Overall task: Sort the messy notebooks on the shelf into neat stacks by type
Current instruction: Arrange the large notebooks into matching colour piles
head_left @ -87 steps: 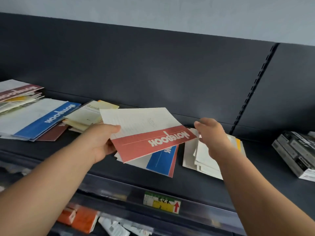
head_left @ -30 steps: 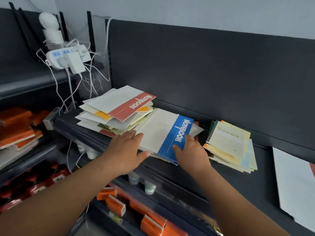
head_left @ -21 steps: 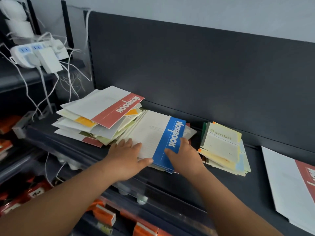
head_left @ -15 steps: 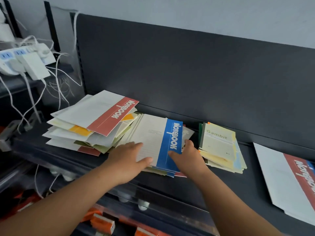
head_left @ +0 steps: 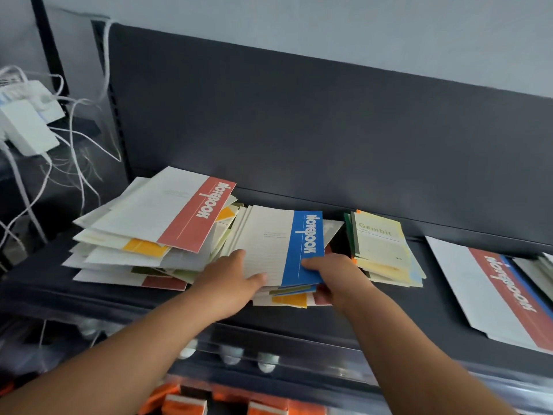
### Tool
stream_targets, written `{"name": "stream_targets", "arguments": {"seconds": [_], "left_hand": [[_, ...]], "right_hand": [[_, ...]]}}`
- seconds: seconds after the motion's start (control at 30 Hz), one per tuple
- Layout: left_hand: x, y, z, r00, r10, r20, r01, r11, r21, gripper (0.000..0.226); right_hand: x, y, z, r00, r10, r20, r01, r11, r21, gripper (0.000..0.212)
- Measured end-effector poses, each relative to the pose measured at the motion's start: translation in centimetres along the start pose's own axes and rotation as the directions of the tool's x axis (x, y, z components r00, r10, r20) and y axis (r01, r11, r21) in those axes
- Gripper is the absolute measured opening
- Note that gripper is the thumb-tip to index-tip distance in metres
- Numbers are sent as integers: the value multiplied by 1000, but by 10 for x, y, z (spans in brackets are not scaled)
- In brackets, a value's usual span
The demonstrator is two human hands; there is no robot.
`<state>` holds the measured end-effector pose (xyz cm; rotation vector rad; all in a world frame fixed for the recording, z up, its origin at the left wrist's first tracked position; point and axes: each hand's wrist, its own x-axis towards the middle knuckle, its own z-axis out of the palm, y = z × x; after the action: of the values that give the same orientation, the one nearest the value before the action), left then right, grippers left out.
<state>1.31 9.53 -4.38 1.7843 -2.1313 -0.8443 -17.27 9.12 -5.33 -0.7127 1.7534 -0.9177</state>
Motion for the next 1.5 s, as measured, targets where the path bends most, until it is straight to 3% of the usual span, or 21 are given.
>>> {"name": "stream_targets", "arguments": {"seconds": [0.17,0.37,0.53,0.63,0.7,0.73,0.8,0.9,1.03,1.17,1.33,1.5], "left_hand": [[-3,-5,-3,998,49,34,-48,998,-29,68],[-4,-7,-6,993,110,31,-105,986,-131,56],[-3,-1,-12,973,185,-136,-218,930,-297,42],[5,3,-21,978,80,-192,-162,870,-466,54],[12,8,-27,997,-37,-72,-18,772,-636,61],[13,12,-31,997,-60,39,69,648,-758,57],[12,21,-36,962,46,269,234,370,-899,38],[9,38,-30,919,189,345,294,252,-922,30],[6,67,-9,926,203,318,269,239,-933,28],[4,103,21,946,216,242,193,225,-955,26],[0,153,63,958,222,181,137,201,-970,28],[-7,201,107,970,215,116,75,191,-979,29]], "right_hand": [[-12,-3,9,998,-25,58,18,992,124,32],[-24,-4,10,981,-180,-69,188,973,135,29],[-40,-11,-8,948,-289,-135,308,939,152,26],[-52,-13,-28,933,-338,-124,358,907,223,27],[-60,-12,-41,924,-366,-112,382,880,282,28],[-63,-11,-46,922,-372,-105,386,870,308,30],[-68,-9,-56,922,-379,-83,382,851,360,31],[-73,-2,-72,922,-383,-53,370,835,406,29],[-72,11,-102,918,-388,-84,390,845,366,30],[-69,24,-141,884,-407,-231,455,863,220,31],[-62,37,-198,847,-360,-391,461,864,204,22],[-53,47,-271,876,-340,-343,442,851,284,10]]}}
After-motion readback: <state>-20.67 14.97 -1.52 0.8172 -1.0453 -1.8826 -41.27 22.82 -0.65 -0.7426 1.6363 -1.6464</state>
